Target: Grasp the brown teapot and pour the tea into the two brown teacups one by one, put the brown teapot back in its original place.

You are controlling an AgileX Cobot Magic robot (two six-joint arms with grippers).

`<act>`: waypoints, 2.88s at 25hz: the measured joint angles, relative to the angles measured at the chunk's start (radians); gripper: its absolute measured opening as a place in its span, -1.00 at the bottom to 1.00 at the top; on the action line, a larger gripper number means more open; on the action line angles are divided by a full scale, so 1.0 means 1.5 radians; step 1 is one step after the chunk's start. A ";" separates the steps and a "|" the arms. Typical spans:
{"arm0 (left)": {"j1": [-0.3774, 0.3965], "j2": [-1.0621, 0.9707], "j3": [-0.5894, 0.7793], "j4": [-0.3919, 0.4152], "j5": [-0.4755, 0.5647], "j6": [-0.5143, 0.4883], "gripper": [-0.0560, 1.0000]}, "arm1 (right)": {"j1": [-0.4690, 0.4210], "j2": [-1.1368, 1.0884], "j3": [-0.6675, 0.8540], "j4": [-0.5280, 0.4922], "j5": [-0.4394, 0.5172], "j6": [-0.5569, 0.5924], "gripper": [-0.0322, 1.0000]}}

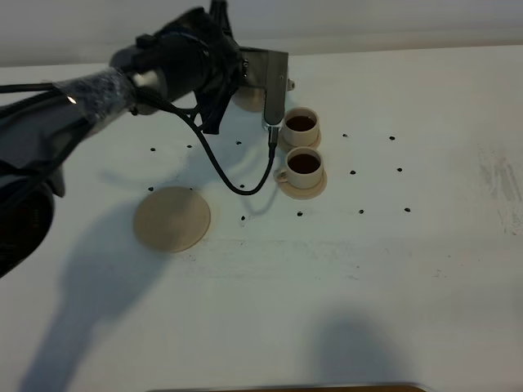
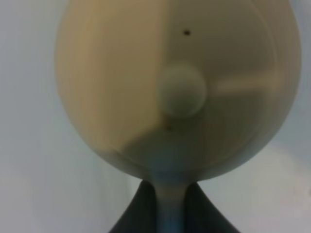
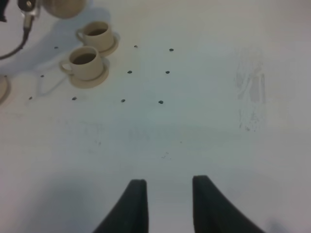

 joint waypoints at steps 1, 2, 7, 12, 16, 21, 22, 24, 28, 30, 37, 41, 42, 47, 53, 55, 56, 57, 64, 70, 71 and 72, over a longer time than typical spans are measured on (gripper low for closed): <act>0.000 -0.005 0.000 -0.019 0.024 -0.001 -0.58 | 0.000 0.000 0.000 0.000 0.000 0.000 -0.51; 0.000 -0.011 0.000 -0.039 0.050 -0.001 -0.58 | 0.000 0.000 0.000 0.000 0.000 0.000 -0.51; 0.000 -0.013 -0.002 -0.119 0.185 -0.027 -0.58 | 0.000 0.000 0.000 0.000 0.000 0.000 -0.51; 0.000 -0.013 -0.002 -0.204 0.277 -0.067 -0.58 | 0.000 0.000 0.000 0.000 0.000 0.000 -0.51; 0.000 -0.006 -0.002 -0.223 0.281 -0.106 -0.58 | 0.000 0.000 0.000 0.000 0.000 0.000 -0.51; 0.000 0.008 -0.002 -0.226 0.297 -0.135 -0.58 | 0.000 0.000 0.000 0.000 0.000 0.000 -0.51; 0.000 0.005 -0.002 -0.228 0.305 -0.137 -0.58 | 0.000 0.000 0.000 0.000 0.000 0.000 -0.51; 0.000 -0.012 -0.002 -0.235 0.320 -0.141 -0.58 | 0.000 0.000 0.000 0.000 0.000 0.000 -0.51; 0.002 -0.075 -0.002 -0.256 0.374 -0.172 -0.58 | 0.000 0.000 0.000 0.000 0.000 0.000 -0.51; 0.006 -0.103 -0.002 -0.257 0.387 -0.202 -0.58 | 0.000 0.000 0.000 0.000 0.000 0.000 -0.51; 0.015 -0.200 0.084 -0.257 0.388 -0.328 -0.58 | 0.000 0.000 0.000 0.001 0.000 0.000 -0.51; 0.015 -0.257 0.200 -0.256 0.388 -0.415 -0.58 | 0.000 0.000 0.000 0.001 0.000 0.000 -0.51; 0.015 -0.269 0.231 -0.256 0.388 -0.443 -0.58 | 0.000 0.000 0.000 0.001 0.000 0.000 -0.51; 0.015 -0.301 0.375 -0.253 0.314 -0.559 -0.58 | 0.000 0.000 0.000 0.001 0.000 0.000 -0.51; 0.036 -0.303 0.482 -0.250 0.110 -0.656 -0.58 | 0.000 0.000 0.000 0.002 0.000 0.000 -0.51; 0.045 -0.303 0.506 -0.253 0.056 -0.673 -0.58 | 0.000 0.000 0.000 0.002 0.000 0.000 -0.51; 0.050 -0.303 0.516 -0.261 0.032 -0.679 -0.58 | 0.000 0.000 0.000 0.002 0.000 0.000 -0.51; 0.054 -0.303 0.524 -0.270 0.016 -0.684 -0.58 | 0.000 0.000 0.000 0.002 0.000 0.000 -0.51; 0.068 -0.301 0.538 -0.316 -0.019 -0.688 -0.58 | 0.000 0.000 0.000 0.002 0.000 0.000 -0.51; 0.068 -0.297 0.538 -0.330 -0.018 -0.689 -0.58 | 0.000 0.000 0.000 0.002 0.000 0.000 -0.51; 0.068 -0.294 0.538 -0.330 -0.018 -0.689 -0.58 | 0.000 0.000 0.000 0.002 0.000 0.000 -0.51; 0.068 -0.289 0.538 -0.330 -0.018 -0.689 -0.58 | 0.000 0.000 0.000 0.002 0.000 0.000 -0.51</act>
